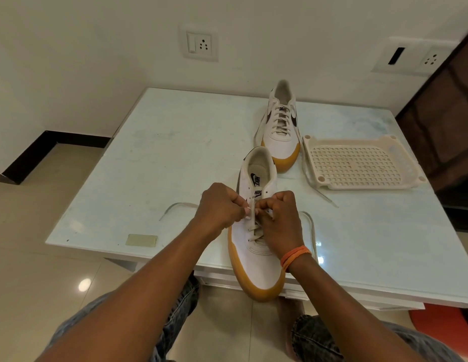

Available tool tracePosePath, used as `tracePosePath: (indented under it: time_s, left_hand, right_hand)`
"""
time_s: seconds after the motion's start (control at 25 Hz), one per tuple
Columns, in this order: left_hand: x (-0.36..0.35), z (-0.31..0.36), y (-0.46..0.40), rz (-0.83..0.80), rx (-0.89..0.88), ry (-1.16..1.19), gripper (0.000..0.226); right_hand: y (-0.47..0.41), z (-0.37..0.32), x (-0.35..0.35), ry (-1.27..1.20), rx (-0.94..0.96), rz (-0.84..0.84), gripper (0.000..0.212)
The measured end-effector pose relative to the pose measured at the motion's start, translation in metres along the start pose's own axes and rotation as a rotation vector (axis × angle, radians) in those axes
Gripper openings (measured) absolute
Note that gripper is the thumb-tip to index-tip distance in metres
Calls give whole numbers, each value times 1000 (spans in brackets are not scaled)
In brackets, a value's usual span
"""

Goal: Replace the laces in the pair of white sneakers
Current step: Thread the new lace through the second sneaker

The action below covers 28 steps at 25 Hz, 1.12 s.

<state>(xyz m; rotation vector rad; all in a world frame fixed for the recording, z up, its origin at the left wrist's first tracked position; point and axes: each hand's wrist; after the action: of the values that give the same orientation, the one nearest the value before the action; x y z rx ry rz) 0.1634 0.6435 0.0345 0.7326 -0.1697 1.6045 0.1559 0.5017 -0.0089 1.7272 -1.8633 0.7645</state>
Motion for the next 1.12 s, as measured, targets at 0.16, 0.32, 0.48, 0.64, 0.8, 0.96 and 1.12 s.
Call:
tracePosePath:
  time_s: [0.16,0.32,0.48,0.64,0.8,0.96,1.12]
  left_hand:
    - [-4,2,-2,42,-157,-186,7]
    - [17,3,-16,93,-172,-351,16]
    - [76,-9,-25,470,-54,-371,18]
    - [91,-12,-20,613,8,-354,15]
    - [51,-1,-12,196,97,-535,55]
    - [13,11,0,-140,179,-235,46]
    - [-3,9,-3,-24,168,-90,42]
  right_hand:
    - [-6,-3,11,26,54,-69,10]
    - [-10,-1,35,176,212,-114,16]
    - [-17,6,53,316,324,-156,33]
    - [-21,9,51,300,322,-180,45]
    - [-24,9,55,105,319,-94,43]
    - [-21,8,70,2,233,-139,17]
    - [-7,14,59,251,192,-308,34]
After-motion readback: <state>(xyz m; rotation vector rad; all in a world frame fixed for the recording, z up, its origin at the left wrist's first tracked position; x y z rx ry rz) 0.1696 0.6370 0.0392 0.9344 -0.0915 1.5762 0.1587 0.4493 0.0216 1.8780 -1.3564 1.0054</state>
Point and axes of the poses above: each hand's wrist, its own y-axis away from the middle knuckle, its own x-axis out of the back of the hand, z = x × y, and after that the axes turned 4 degrees about z, right-handed
